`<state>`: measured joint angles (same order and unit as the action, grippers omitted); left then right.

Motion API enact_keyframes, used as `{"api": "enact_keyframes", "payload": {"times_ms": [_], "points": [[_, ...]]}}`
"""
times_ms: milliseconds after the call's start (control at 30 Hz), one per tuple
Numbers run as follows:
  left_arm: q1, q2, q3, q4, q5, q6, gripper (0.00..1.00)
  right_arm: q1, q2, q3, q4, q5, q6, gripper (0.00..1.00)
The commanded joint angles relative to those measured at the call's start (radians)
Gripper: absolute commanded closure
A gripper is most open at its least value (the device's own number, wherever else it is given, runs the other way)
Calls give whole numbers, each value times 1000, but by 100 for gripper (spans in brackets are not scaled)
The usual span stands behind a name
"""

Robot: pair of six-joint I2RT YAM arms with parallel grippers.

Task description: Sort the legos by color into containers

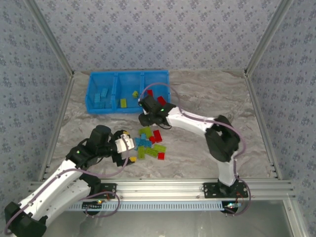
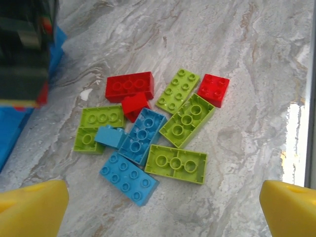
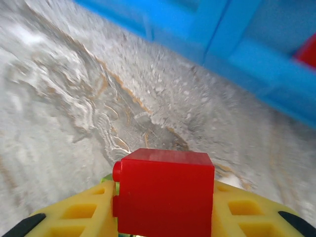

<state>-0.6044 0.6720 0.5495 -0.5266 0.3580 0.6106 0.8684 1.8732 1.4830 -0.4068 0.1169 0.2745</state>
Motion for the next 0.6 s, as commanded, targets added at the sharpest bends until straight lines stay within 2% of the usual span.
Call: {"api": "enact_keyframes", "payload": {"times_ms": [0, 133, 333, 467, 567], "points": [[-2, -27, -15, 58, -43, 8, 1, -6, -122, -35, 95, 129, -109, 60], [-2, -29, -23, 74, -92, 3, 1, -53, -73, 35, 123, 197, -197, 59], [-2, -26, -31, 74, -112, 9, 1, -154, 150, 274, 42, 162, -205, 58], [-3, -25, -34, 73, -120, 11, 1, -182, 277, 433, -35, 153, -209, 47], [-2, -22, -34, 71, -126, 1, 1, -197, 304, 495, -72, 157, -200, 42]]}}
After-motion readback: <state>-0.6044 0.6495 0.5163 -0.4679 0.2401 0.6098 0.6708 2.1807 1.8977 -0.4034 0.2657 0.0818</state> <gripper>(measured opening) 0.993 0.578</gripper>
